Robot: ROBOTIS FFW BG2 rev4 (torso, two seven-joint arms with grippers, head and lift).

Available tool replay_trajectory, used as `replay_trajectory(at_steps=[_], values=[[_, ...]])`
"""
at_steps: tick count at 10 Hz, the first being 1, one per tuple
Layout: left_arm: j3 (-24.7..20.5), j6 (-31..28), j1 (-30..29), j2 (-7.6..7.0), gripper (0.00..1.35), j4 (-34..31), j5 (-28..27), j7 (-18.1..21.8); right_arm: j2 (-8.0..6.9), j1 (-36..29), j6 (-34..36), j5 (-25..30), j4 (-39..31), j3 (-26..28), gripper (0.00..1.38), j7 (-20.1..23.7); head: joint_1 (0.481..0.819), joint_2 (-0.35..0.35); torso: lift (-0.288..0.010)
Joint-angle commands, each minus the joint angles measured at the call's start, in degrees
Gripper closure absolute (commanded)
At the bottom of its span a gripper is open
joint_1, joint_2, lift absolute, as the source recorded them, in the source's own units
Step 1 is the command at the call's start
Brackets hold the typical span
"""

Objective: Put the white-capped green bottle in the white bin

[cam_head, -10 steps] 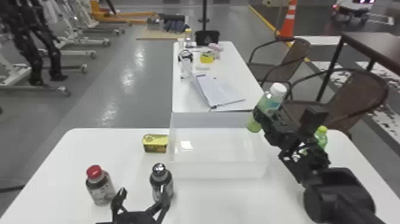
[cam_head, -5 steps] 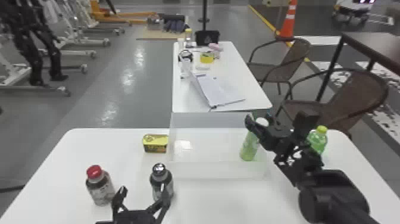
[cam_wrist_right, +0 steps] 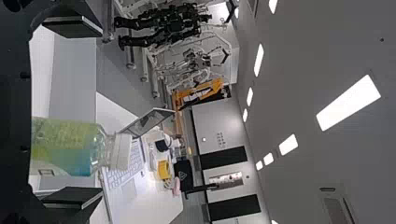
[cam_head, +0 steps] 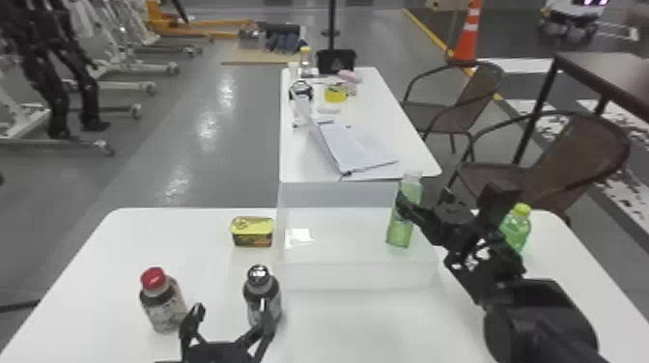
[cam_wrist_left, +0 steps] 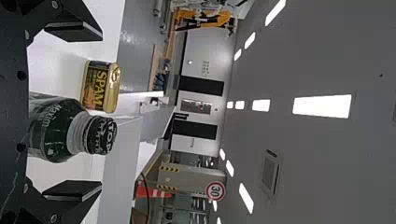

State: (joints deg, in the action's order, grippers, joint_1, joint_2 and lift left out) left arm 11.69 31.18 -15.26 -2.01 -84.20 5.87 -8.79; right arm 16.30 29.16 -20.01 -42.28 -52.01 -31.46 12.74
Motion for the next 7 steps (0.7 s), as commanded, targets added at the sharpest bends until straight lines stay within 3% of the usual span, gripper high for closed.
replay_trajectory(at_steps=[1, 4, 7], values=[[-0.35, 0.64, -0.38, 0.08, 0.18, 0.0, -0.07, 0.0, -0.12, -1.65, -0.47, 1.23, -1.87, 1.4, 0.1, -0.09, 0.549, 0.0, -0.1], [-1.15, 0.99, -1.18, 0.34, 0.18, -0.36, -0.68, 0.0, -0.65, -9.92, 0.76, 12.4, -12.06, 11.07, 0.1, -0.17, 0.549, 0.0, -0.1], [-1.41, 1.25, -1.7, 0.43, 0.18, -0.71, -0.94, -0.09, -1.09, -23.54, 6.56, 19.25, -27.62, 19.07, 0.1, -0.53, 0.549, 0.0, -0.1]])
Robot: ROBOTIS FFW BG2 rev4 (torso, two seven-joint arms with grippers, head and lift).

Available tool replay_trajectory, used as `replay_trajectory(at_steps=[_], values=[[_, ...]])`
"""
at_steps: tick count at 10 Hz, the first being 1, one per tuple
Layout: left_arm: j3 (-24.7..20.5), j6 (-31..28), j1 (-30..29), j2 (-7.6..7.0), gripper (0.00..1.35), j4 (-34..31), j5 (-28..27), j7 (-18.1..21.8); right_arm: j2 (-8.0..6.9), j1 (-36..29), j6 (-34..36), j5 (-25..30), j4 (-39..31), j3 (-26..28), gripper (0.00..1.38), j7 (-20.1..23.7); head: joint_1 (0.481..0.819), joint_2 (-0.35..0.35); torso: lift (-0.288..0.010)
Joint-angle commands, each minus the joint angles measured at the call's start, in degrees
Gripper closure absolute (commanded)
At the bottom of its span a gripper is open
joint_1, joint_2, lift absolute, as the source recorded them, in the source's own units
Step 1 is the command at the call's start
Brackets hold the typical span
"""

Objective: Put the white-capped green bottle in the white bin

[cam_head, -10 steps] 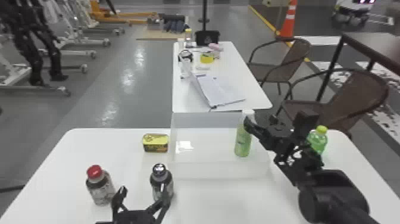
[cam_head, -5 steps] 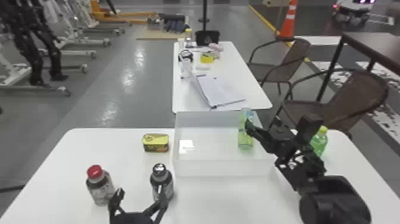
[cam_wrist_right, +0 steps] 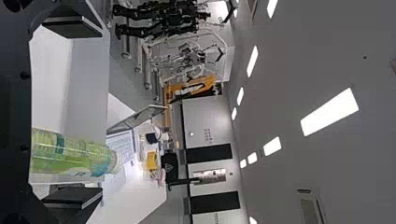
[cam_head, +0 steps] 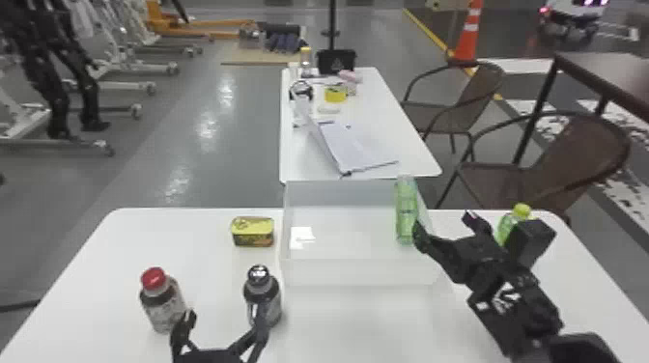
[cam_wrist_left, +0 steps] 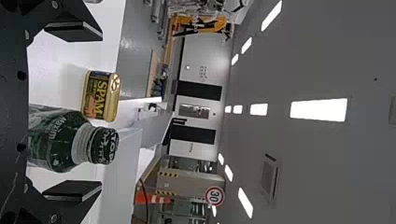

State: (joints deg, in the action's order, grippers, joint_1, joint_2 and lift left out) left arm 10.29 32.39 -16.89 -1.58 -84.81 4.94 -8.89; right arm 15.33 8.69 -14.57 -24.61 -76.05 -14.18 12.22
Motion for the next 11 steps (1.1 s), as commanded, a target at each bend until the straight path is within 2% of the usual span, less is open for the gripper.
replay_trajectory(at_steps=[1, 4, 6, 9, 11], values=[[-0.45, 0.04, -0.52, 0.18, 0.18, -0.35, -0.2, -0.07, -0.39, -7.54, 2.35, 2.82, -8.15, 3.54, 0.1, 0.0, 0.549, 0.0, -0.1], [-1.51, 0.13, -1.31, 0.62, 0.18, -1.06, -0.81, -0.07, -3.55, -18.71, 4.99, 6.33, -16.15, 9.08, 0.11, -0.09, 0.549, 0.0, -0.1], [-1.59, 0.13, -1.39, 0.62, 0.18, -1.14, -1.07, -0.07, -3.73, -24.51, 6.57, 8.18, -21.16, 11.45, 0.11, -0.09, 0.549, 0.0, -0.1], [-1.95, 0.3, -2.01, 0.44, 0.18, -1.67, -1.43, -0.07, -3.73, -30.48, 7.45, 8.36, -24.94, 13.3, 0.1, -0.09, 0.549, 0.0, -0.1], [-2.82, 0.13, -2.8, 1.14, 0.18, -2.2, -2.04, -0.16, -4.17, -33.3, 7.62, 8.27, -26.17, 13.83, 0.1, -1.14, 0.549, 0.0, -0.1]])
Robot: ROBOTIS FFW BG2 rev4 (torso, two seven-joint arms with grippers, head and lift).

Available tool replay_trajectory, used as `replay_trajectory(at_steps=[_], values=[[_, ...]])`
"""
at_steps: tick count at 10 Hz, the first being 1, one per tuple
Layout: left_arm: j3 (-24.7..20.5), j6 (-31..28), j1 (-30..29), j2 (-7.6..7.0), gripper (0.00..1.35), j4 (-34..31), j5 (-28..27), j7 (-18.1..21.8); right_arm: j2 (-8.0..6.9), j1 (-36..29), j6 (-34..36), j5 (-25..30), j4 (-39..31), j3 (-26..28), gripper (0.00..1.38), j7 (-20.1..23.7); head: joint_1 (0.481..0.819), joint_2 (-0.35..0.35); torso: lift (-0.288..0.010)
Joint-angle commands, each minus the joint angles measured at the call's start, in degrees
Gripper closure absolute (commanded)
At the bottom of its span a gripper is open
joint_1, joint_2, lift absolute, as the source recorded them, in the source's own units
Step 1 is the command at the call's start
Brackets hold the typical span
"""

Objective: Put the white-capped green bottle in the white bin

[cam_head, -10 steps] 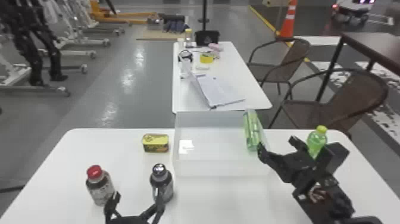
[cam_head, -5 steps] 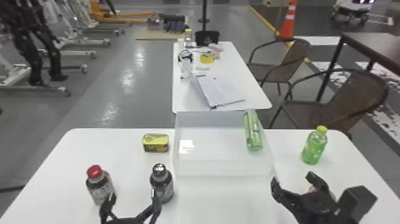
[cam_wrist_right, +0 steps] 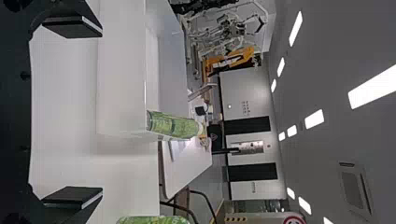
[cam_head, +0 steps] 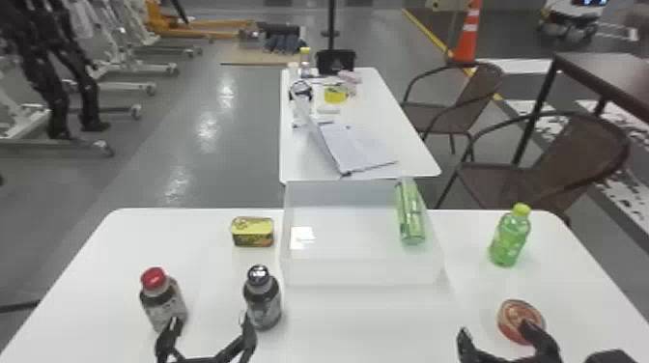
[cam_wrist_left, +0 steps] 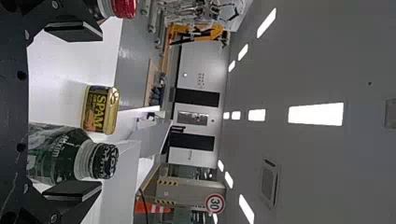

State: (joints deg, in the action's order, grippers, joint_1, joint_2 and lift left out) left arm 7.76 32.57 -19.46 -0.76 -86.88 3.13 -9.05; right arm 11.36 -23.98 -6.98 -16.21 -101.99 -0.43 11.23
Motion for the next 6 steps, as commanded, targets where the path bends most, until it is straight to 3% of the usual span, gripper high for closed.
replay_trajectory(at_steps=[1, 6], values=[[-0.38, -0.05, -0.23, 0.41, 0.18, -0.13, -0.32, 0.0, -0.82, -0.28, 0.03, 0.3, -0.05, 0.17, 0.1, -0.25, 0.549, 0.0, -0.1], [-0.29, -0.23, -0.23, 0.15, 0.18, -0.22, -0.32, 0.0, -2.4, 0.08, -0.67, 1.62, 0.82, 0.17, 0.11, -0.25, 0.549, 0.0, -0.1]])
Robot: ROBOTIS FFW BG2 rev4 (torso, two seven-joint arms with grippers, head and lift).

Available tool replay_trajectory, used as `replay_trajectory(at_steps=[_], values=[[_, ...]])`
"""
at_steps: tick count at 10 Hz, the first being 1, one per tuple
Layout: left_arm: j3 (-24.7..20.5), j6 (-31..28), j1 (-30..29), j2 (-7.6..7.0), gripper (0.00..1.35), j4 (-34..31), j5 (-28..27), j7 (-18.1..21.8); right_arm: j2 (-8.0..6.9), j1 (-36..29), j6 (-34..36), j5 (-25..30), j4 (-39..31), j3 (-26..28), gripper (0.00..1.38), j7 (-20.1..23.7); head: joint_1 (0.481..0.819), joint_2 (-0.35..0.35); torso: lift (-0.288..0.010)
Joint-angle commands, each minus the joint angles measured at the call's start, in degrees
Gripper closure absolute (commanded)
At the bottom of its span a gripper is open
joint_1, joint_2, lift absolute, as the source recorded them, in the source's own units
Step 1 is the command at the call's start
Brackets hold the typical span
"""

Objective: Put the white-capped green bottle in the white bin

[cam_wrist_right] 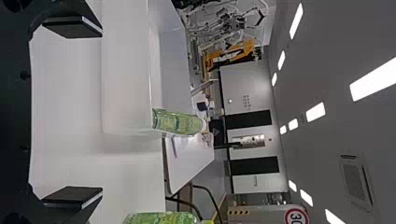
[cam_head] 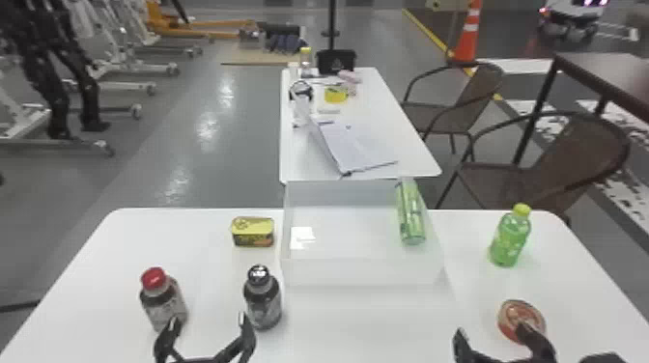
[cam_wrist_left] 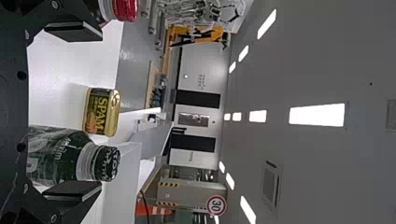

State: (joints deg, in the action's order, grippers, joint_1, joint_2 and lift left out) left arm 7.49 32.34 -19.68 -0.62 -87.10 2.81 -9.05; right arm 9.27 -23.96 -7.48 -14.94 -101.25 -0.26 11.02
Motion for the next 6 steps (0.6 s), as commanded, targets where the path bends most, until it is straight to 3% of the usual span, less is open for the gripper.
replay_trajectory(at_steps=[1, 6], values=[[-0.11, -0.09, 0.0, 0.0, 0.18, -0.09, 0.0, 0.0, -0.3, 0.23, -0.17, 0.96, 0.0, 0.0, 0.1, -0.03, 0.549, 0.0, -0.1], [-0.19, -0.09, 0.0, 0.0, 0.18, -0.09, -0.26, 0.0, -0.3, 0.31, -0.17, 1.84, -0.26, 0.0, 0.1, 0.06, 0.549, 0.0, -0.1]])
